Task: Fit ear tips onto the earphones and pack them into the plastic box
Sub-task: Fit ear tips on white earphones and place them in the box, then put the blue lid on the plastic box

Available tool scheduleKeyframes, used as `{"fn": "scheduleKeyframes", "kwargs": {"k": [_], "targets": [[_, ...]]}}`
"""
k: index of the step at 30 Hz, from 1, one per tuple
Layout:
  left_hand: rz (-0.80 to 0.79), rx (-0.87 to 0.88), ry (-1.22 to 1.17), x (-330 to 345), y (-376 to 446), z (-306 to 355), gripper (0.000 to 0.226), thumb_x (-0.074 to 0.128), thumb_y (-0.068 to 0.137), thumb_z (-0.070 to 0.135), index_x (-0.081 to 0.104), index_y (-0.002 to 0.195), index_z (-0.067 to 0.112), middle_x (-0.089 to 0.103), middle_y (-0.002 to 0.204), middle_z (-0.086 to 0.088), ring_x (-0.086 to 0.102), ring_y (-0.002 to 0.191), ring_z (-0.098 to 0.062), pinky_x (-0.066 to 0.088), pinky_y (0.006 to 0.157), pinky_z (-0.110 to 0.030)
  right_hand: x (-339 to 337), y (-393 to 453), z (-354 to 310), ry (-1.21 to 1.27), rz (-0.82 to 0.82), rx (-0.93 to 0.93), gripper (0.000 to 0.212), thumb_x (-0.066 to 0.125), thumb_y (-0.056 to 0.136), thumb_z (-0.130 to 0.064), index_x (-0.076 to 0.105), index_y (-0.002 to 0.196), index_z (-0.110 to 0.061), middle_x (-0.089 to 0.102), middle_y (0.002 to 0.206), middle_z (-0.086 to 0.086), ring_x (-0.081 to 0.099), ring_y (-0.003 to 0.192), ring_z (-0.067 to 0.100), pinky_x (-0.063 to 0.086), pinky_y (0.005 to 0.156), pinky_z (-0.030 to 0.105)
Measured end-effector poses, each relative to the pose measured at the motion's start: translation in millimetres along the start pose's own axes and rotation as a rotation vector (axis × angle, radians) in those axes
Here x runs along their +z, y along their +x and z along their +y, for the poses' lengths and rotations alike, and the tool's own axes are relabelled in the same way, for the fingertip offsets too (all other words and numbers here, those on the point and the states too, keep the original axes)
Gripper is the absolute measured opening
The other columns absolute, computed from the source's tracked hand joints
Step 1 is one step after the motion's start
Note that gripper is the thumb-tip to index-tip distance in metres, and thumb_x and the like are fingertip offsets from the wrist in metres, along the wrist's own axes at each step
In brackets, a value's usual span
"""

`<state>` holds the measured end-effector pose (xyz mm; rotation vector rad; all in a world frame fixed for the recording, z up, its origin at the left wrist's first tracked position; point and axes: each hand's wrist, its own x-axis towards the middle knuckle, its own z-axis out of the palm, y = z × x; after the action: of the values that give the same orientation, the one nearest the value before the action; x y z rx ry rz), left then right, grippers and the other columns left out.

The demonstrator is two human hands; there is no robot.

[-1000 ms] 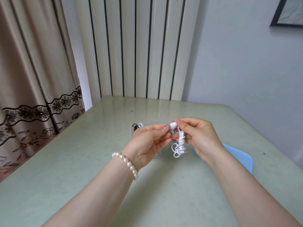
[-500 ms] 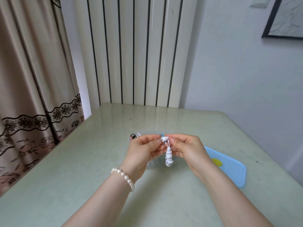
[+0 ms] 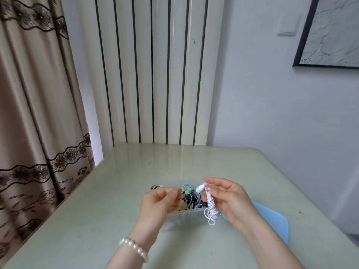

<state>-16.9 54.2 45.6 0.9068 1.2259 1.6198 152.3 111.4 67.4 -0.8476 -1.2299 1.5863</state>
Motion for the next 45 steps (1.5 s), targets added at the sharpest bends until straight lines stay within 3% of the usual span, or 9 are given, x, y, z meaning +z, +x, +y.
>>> {"fn": "scheduleKeyframes", "kwargs": {"k": [12,17,19,22,24,28,35,41,45], "targets": [[0.063,0.243,0.496,-22,6,-18,0.023,0.068,0.079,0.006,0.073,0.070,0.026,0.071,0.085,0.007,0.063,0.084,-0.002,0.041,0.070,-0.007,17,74,-10,-0.435,0.249,-0.007,0.020,0.069,0.075,0.005,0.064,0.092,-0.005,0.065,0.074,0.011,0.059,0.051,0.017,0.051,0.047,0.024],[0.039,0.307,0.563,-19,8,-29,0.038,0.070,0.077,0.007,0.069,0.061,0.041,0.068,0.084,0.018,0.062,0.091,-0.008,0.046,0.081,-0.026,15,83,20,-0.799,0.227,0.022,0.025,0.074,0.074,-0.010,0.066,0.098,-0.011,0.065,0.078,0.007,0.064,0.067,0.023,0.056,0.078,0.039],[0.038,0.312,0.596,-19,9,-30,0.037,0.070,0.078,0.008,0.067,0.061,0.042,0.066,0.086,0.020,0.061,0.093,-0.011,0.046,0.084,-0.030,12,79,19,-0.833,0.199,0.004,0.028,0.072,0.077,-0.012,0.066,0.103,-0.009,0.067,0.084,0.010,0.067,0.077,0.024,0.053,0.086,0.036],[0.034,0.344,0.670,-17,10,-25,0.029,0.067,0.081,0.011,0.067,0.075,0.040,0.063,0.094,0.019,0.058,0.100,-0.016,0.043,0.093,-0.034,4,63,13,-1.009,0.218,-0.139,0.022,0.064,0.083,-0.014,0.069,0.104,-0.011,0.070,0.101,0.007,0.063,0.094,0.019,0.043,0.087,0.020],[-0.007,0.404,0.859,-14,14,-18,0.019,0.060,0.087,0.019,0.070,0.096,0.032,0.060,0.112,0.013,0.049,0.115,-0.018,0.034,0.102,-0.030,-1,49,15,-1.185,0.200,-0.244,0.021,0.061,0.086,-0.022,0.069,0.104,-0.017,0.068,0.107,0.000,0.058,0.102,0.018,0.040,0.087,0.022],[-0.149,0.376,1.386,1,25,-6,0.045,0.033,0.096,0.045,0.033,0.139,0.037,0.018,0.155,0.005,0.006,0.143,-0.023,0.005,0.115,-0.040,-1,31,35,-1.586,0.084,-0.315,0.026,0.047,0.092,-0.034,0.064,0.110,-0.028,0.066,0.109,-0.002,0.046,0.115,0.022,0.031,0.090,0.028],[-0.236,0.130,1.738,5,42,-13,0.064,0.018,0.089,0.065,0.005,0.146,0.039,-0.006,0.157,-0.003,-0.014,0.141,-0.035,-0.010,0.111,-0.057,11,35,43,-1.641,0.219,-0.258,0.027,0.048,0.089,-0.025,0.064,0.108,-0.014,0.060,0.114,0.005,0.040,0.121,0.022,0.029,0.096,0.029],[-0.306,0.093,1.771,0,43,-21,0.061,0.011,0.089,0.064,0.008,0.146,0.040,-0.005,0.157,-0.006,-0.006,0.143,-0.031,-0.007,0.113,-0.052,-9,34,41,-1.539,0.036,-0.292,0.033,0.042,0.096,-0.033,0.062,0.117,-0.020,0.031,0.147,0.007,0.028,0.133,0.025,0.024,0.107,0.030],[-0.364,0.127,1.773,-3,42,-21,0.058,0.011,0.092,0.060,0.005,0.146,0.039,-0.002,0.157,-0.002,-0.003,0.144,-0.026,-0.009,0.113,-0.052,-51,19,34,-1.297,0.217,-0.375,0.026,0.059,0.088,-0.021,0.066,0.113,-0.014,0.049,0.131,0.012,0.048,0.120,0.028,0.034,0.102,0.031]]}}
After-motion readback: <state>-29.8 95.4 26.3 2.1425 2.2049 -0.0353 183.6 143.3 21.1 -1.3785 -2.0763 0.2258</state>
